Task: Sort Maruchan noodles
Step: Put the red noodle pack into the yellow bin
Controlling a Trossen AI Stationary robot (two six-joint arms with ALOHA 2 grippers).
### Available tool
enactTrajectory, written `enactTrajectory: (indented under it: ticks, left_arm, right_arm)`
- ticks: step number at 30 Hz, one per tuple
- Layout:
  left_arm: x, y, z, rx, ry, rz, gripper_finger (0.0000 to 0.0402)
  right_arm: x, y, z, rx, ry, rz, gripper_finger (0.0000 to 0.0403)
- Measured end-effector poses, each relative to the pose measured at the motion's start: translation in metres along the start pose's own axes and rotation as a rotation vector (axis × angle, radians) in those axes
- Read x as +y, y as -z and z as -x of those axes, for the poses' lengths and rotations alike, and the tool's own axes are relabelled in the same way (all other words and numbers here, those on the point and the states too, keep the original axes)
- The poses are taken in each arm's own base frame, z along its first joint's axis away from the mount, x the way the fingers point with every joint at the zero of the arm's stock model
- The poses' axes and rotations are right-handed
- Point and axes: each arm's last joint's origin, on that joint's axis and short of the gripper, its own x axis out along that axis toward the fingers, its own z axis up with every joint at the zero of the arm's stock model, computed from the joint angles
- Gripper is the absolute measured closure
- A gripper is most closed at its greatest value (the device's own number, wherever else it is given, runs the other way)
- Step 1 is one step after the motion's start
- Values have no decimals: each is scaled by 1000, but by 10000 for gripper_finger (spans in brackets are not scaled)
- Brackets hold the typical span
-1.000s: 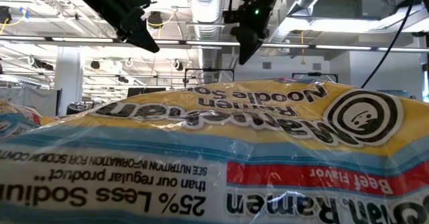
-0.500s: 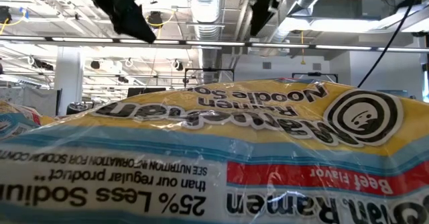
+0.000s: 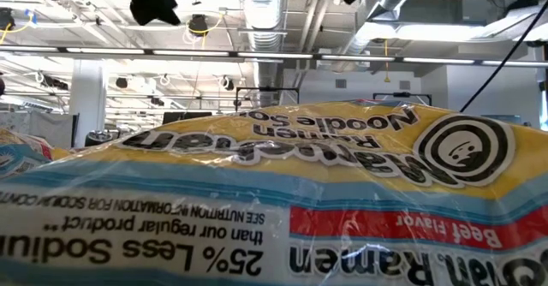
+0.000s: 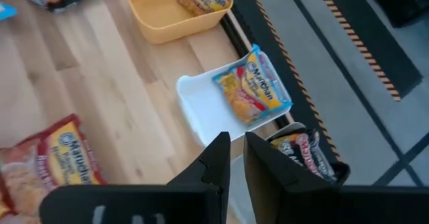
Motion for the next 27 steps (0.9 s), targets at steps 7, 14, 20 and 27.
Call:
enactTrajectory:
  ticks: [7,14,20,27]
  left_arm:
    - [-24,10,0,102,157,99,226]
    - [-52,18,-3,170,220,152,226]
    - [-79,30,-17,299,248,176,226]
    - [-116,51,-44,481,248,152,226]
  right_arm:
    - [12,8,8,38,-25,9,334]
    - [32,9,2,67,-46,41,334]
    - [45,12,1,85,-62,82,334]
    - [52,14,6,72,-80,52,334]
